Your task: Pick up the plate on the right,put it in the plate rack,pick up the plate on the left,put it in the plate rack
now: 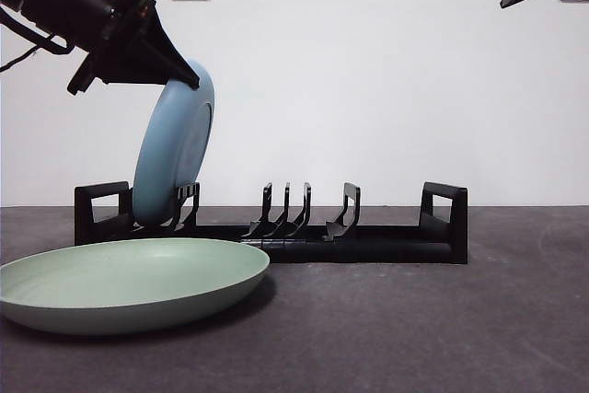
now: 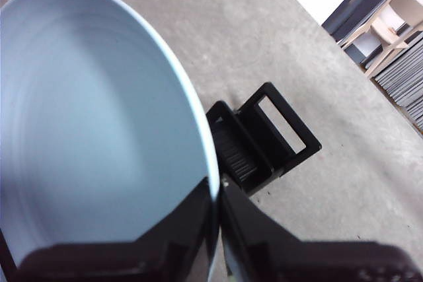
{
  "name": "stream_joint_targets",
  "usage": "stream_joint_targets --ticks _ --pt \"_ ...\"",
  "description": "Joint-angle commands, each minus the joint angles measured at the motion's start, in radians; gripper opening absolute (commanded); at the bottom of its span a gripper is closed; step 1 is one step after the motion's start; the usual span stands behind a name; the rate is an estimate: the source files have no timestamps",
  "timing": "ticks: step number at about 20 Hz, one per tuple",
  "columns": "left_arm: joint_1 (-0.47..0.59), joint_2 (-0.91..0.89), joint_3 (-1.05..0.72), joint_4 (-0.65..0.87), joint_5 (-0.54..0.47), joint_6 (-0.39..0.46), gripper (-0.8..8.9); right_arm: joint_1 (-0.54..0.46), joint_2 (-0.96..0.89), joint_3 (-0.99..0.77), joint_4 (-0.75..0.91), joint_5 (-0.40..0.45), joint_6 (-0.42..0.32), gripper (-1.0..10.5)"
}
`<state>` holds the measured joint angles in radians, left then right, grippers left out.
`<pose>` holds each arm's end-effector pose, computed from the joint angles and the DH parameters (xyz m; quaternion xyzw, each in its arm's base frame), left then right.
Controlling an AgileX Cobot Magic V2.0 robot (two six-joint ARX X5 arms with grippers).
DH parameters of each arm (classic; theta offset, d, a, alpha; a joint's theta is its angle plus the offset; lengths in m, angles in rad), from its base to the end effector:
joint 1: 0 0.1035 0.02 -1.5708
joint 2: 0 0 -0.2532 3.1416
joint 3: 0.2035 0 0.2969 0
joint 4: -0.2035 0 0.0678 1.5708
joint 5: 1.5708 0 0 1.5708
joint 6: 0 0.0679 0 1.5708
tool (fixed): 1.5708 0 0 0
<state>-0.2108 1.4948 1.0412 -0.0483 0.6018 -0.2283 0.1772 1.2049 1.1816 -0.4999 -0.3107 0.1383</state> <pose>0.3801 -0.1206 0.2229 -0.1493 0.2856 -0.3526 0.8785 0.3273 0.0797 0.3270 0.0820 0.2736 0.2149 0.9339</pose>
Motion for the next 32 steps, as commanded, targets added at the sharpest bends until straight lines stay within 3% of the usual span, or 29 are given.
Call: stream_joint_targets --ticks 1,5,9,12,14,17,23,25,29,32 --pt "-0.012 0.008 -0.004 -0.010 -0.002 0.024 -0.06 0.000 0.007 0.002 0.011 0.003 0.003 2.8" --pt "-0.048 0.009 -0.004 -0.047 -0.058 0.058 0.17 0.000 0.007 0.002 0.018 0.003 0.003 2.8" --pt "-0.072 0.009 -0.004 -0.078 -0.152 0.083 2.66 0.001 0.007 0.002 0.018 0.002 0.003 2.8" --pt "-0.071 0.006 -0.004 -0.084 -0.154 0.082 3.55 0.010 0.008 0.002 0.017 -0.005 0.018 2.8" --pt "-0.071 -0.021 -0.004 -0.121 -0.152 0.083 3.55 0.043 0.013 0.002 0.017 -0.039 0.022 2.8" --pt "-0.074 -0.101 -0.004 -0.166 -0.152 0.110 3.55 0.111 0.046 0.002 0.016 -0.160 0.021 2.8" --pt "-0.080 -0.369 -0.004 -0.263 -0.160 0.201 3.54 0.295 0.218 0.002 -0.011 -0.162 0.006 2.8" --pt "-0.090 -0.460 -0.004 -0.315 -0.210 0.234 3.54 0.346 0.294 0.002 -0.002 -0.162 0.006 2.8" --pt "-0.142 -0.612 -0.004 -0.453 -0.340 0.405 3.50 0.402 0.447 0.002 0.022 -0.162 0.024 2.8" --pt "-0.222 -0.674 -0.004 -0.533 -0.432 0.463 3.50 0.420 0.547 0.002 0.077 -0.162 0.049 2.6"
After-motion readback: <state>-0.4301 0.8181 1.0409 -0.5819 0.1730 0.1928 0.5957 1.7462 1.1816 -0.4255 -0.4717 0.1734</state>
